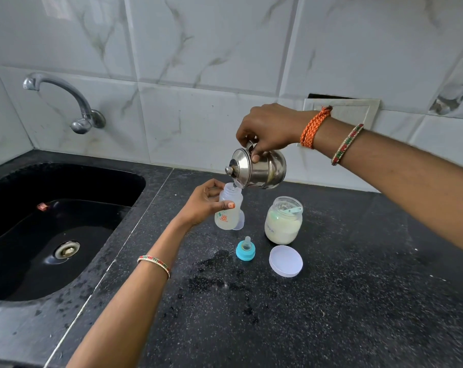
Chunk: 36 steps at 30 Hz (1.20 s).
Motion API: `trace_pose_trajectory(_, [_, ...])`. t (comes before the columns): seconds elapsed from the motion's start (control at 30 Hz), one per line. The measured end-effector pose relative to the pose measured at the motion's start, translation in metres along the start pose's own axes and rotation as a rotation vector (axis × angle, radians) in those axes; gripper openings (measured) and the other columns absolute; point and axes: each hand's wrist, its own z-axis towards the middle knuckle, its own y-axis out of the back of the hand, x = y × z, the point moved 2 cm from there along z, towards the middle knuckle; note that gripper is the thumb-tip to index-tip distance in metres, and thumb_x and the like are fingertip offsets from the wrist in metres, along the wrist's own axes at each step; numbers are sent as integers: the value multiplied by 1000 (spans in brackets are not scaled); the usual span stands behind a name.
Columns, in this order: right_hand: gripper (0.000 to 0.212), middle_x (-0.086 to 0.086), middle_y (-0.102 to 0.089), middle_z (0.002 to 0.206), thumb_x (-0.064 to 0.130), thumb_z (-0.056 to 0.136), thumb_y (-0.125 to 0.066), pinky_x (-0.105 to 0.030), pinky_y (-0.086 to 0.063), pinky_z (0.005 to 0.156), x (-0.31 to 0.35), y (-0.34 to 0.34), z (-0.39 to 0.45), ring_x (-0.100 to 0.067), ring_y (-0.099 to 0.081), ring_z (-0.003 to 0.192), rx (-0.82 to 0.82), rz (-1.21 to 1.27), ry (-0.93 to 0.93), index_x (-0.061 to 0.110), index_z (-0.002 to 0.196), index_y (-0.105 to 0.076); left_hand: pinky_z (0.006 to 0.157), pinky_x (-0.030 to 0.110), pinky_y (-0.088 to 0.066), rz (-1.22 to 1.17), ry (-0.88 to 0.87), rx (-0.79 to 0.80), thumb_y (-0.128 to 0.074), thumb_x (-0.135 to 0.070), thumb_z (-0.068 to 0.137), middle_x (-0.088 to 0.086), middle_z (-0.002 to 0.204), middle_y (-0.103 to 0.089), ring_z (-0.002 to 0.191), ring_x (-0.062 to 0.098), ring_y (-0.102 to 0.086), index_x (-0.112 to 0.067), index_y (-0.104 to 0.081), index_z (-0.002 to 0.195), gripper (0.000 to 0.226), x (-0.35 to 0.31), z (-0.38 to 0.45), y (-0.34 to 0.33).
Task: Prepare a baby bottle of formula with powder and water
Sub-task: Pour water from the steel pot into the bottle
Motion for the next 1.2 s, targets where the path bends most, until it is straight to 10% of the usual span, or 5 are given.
trace_pose_trajectory(0.3, [28,2,-64,83,37,67,-81,-24,-34,56,-11,-31,-5,-12,-51,79,66,280,-139,20,77,-61,84,33,-55,-53,49,-5,-80,-7,69,6,111,-69,102,21,-66,-20,-58,103,42,18,-8,11])
trace_pose_trajectory(0.5, [27,-9,-70,89,27,67,-83,-41,-50,88,-19,-71,-11,-24,-62,101,57,515,-244,10,79,-65,77,28,-56,-204,97,29,-78,-9,63,0,106,-73,95,15,-69,-14,-53,116,58,31,-16,15])
trace_pose_trajectory(0.73, [22,-9,-69,76,3,72,-79,-39,-61,67,-41,-130,-25,-16,-70,70,-137,1118,-515,13,73,-59,79,33,-56,-319,194,71,-68,4,69,-3,102,-74,92,13,-69,-18,-48,119,59,55,-22,15])
trace_pose_trajectory(1.0, [21,-10,-66,79,1,77,-73,-37,-61,64,-55,-178,-22,-21,-70,74,-351,1483,-625,12,76,-56,85,28,-53,-313,266,217,-90,-38,52,-1,126,-63,110,15,-63,-24,-40,133,97,63,-17,19])
trace_pose_trajectory(1.2, [21,-9,-62,79,-2,79,-70,-34,-61,65,-71,-204,-13,-14,-67,69,-446,1612,-695,12,76,-54,104,34,-42,-394,286,-12,-54,-26,88,-2,134,-55,129,19,-48,-17,-42,135,50,63,11,47])
